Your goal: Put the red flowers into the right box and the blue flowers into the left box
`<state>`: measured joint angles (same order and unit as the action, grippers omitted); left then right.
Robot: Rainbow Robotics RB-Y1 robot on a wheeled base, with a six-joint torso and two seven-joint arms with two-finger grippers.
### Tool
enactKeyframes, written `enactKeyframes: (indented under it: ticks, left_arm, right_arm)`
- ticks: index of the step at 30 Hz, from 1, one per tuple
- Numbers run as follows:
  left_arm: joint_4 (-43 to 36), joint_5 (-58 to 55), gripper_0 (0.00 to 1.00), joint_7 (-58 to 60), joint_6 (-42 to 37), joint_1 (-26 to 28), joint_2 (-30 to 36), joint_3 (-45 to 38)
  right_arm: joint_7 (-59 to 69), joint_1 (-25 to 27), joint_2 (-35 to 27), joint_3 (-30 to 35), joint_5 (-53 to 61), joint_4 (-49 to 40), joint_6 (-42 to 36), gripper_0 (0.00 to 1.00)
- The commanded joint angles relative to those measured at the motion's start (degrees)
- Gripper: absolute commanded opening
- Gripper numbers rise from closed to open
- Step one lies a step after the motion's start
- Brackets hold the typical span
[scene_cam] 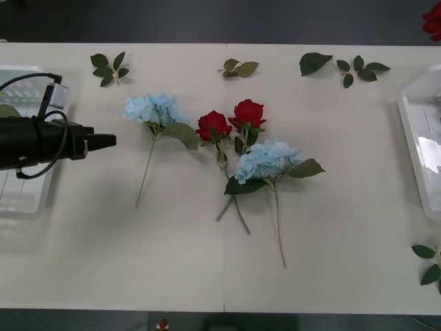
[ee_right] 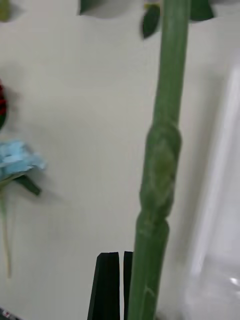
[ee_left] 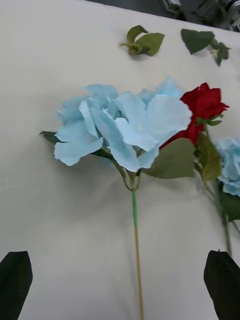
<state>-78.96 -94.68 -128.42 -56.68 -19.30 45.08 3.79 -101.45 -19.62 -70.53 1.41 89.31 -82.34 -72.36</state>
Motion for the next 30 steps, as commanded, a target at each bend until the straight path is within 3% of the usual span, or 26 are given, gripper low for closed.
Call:
enactKeyframes:
  ticks: [1,9,21,22,24,25,26,27,28,29,30]
  left_arm:
    - [2.14,6.26,1.0,3.43,2.37,-3.03,-5.27,-0.54]
    - [2.93,22.34,1.0,5.9,2.89,-5.22,-13.44,-0.63]
    - [2.93,41.42,0.98,8.62,2.8,-7.16,-20.56,-0.54]
    - [2.93,42.38,0.93,9.15,2.8,-7.25,-20.83,-0.54]
    - [2.93,45.2,0.7,11.96,2.8,-7.69,-21.88,-0.54]
    - [2.93,45.81,0.63,12.4,2.8,-7.86,-22.14,-0.54]
    - [2.93,47.13,0.46,13.45,2.8,-8.13,-22.76,-0.54]
    - [2.93,47.48,0.41,13.81,2.8,-8.3,-22.94,-0.54]
    - [2.93,48.27,0.31,14.51,2.8,-8.48,-23.29,-0.54]
    - [2.93,48.71,0.18,14.86,2.8,-8.56,-23.46,-0.54]
    - [2.93,48.89,0.12,14.86,2.8,-8.56,-23.55,-0.54]
  right_arm:
    - [1.43,-2.61,-1.19,0.0,-7.22,2.71,0.29,0.0]
    - [2.49,-2.97,-1.1,-2.82,-23.74,6.4,1.61,0.0]
    - [4.16,-2.97,-0.75,-6.42,-30.86,13.78,7.14,0.0]
    - [4.25,-2.97,-0.75,-6.68,-30.86,14.05,7.5,0.0]
    - [4.6,-2.97,-0.75,-7.39,-30.77,14.84,8.9,0.0]
    - [4.69,-2.97,-0.75,-7.48,-30.77,14.93,9.08,0.0]
    - [4.95,-2.97,-0.75,-7.48,-30.51,15.1,9.08,0.0]
    - [4.95,-2.97,-0.66,-7.48,-30.42,15.1,9.17,0.03]
    - [5.13,-2.97,-0.75,-7.48,-30.33,15.01,9.17,0.33]
    - [5.39,-2.97,-0.75,-7.48,-29.98,15.1,9.08,0.7]
    - [5.48,-2.97,-0.75,-7.56,-29.89,15.1,9.08,0.85]
